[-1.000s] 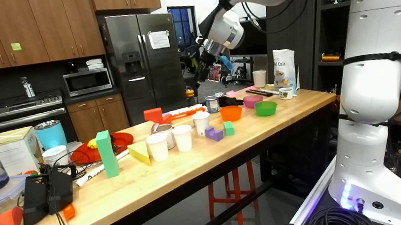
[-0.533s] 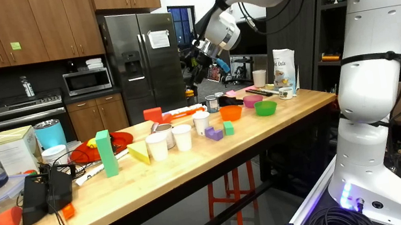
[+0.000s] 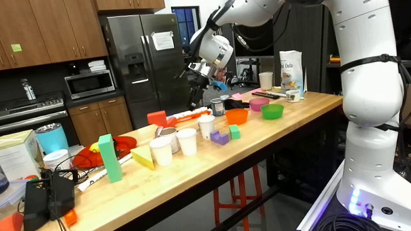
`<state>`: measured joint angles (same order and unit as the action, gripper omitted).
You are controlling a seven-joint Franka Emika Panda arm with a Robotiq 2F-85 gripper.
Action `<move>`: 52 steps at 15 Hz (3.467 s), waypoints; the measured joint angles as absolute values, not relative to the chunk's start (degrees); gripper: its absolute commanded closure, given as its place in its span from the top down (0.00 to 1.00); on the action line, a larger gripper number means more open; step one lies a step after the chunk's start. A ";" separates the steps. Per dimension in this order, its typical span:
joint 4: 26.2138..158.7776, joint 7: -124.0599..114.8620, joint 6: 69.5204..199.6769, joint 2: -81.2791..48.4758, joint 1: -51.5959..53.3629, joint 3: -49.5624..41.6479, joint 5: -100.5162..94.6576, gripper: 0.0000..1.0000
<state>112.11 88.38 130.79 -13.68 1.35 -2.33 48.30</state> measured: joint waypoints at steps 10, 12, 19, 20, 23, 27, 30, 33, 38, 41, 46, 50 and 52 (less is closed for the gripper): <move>109.65 82.01 130.07 -18.36 -1.14 -0.59 46.24 1.00; 110.98 79.05 130.11 -17.82 -1.15 -0.59 44.18 1.00; 121.62 64.54 136.66 -10.70 -1.13 -0.59 37.09 1.00; 122.91 62.84 137.65 -9.59 -1.13 -0.59 36.27 1.00; 125.32 58.51 138.46 -7.19 -1.14 -0.59 33.46 1.00; 125.33 56.93 139.22 -6.97 -1.14 -0.56 32.74 1.00; 124.59 56.78 140.38 -7.47 -1.14 -0.47 32.80 1.00; 122.86 56.80 140.82 -9.00 -1.16 -0.18 33.78 1.00; 119.52 56.78 140.73 -13.19 -1.65 0.97 34.27 1.00; 118.40 56.68 140.64 -15.55 -2.20 1.71 34.24 0.68; 117.86 55.62 140.81 -16.62 -3.17 2.02 33.94 0.28; 117.83 55.55 142.25 -16.50 -3.94 2.26 34.14 0.01; 117.81 55.62 143.62 -16.26 -4.44 2.71 34.61 0.00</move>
